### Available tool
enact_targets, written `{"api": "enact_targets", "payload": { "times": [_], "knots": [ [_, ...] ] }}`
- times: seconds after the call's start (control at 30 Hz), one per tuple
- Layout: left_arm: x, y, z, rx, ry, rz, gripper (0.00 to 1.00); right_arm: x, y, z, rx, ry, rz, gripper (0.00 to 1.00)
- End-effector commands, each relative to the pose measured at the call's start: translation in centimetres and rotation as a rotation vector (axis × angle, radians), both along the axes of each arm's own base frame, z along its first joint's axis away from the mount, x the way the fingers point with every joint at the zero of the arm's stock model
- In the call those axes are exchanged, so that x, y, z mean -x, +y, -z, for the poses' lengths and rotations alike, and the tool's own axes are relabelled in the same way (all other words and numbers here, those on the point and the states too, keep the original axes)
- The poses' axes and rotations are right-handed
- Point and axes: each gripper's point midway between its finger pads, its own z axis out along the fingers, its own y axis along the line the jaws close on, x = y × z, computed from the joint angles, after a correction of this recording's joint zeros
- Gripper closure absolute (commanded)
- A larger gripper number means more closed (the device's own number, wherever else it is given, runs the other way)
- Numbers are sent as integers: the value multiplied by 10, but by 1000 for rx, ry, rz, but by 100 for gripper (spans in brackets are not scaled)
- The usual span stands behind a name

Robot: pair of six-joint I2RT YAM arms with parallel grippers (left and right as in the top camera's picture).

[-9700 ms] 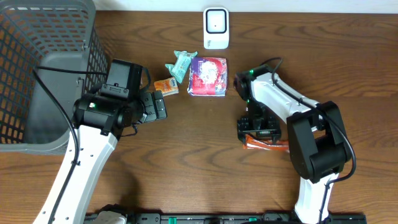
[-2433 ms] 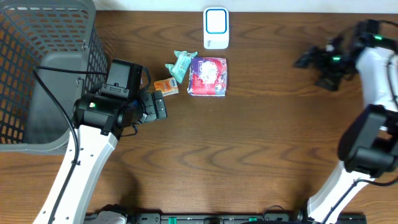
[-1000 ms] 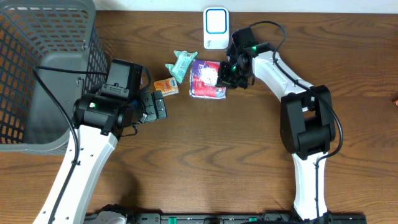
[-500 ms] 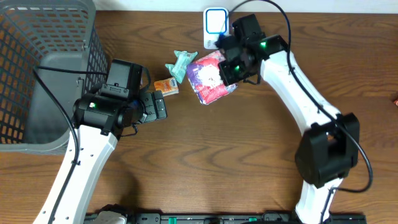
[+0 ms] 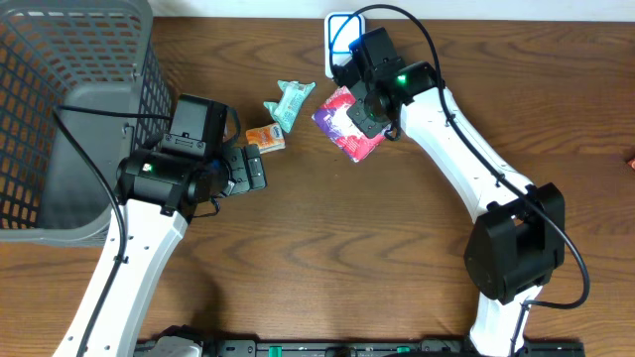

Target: Scan the item barcode

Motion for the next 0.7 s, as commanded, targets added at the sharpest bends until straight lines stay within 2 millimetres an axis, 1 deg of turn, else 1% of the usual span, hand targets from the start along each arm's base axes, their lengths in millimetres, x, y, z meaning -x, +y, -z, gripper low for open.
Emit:
{"api": "enact_targets", "payload": {
  "times": [0.0, 0.27, 0.43, 0.5, 0.53, 0.57, 0.6, 0.67],
  "knots": [
    [0, 1, 1, -10, 3, 5, 2, -2, -2, -1, 38, -20, -24, 99],
    [0, 1, 1, -10, 3, 5, 2, 2, 2, 1, 24, 0, -36, 99],
    [0, 1, 1, -10, 3, 5, 2, 2, 2, 1, -35, 7, 92, 99],
    [0, 1, 1, -10, 3, 5, 2, 5, 0, 2, -102, 31, 255, 99],
    [0, 1, 1, -10, 3, 5, 2, 13, -3, 5, -155, 71, 413, 99],
    [0, 1, 1, -10, 3, 5, 2, 21, -3, 9, -199, 120, 525, 98],
    [0, 1, 1, -10, 3, 5, 2, 39, 0, 14, -267, 224, 670, 99],
    [0, 1, 1, -10, 3, 5, 2, 65, 6, 18, -331, 386, 814, 98]
  ]
}}
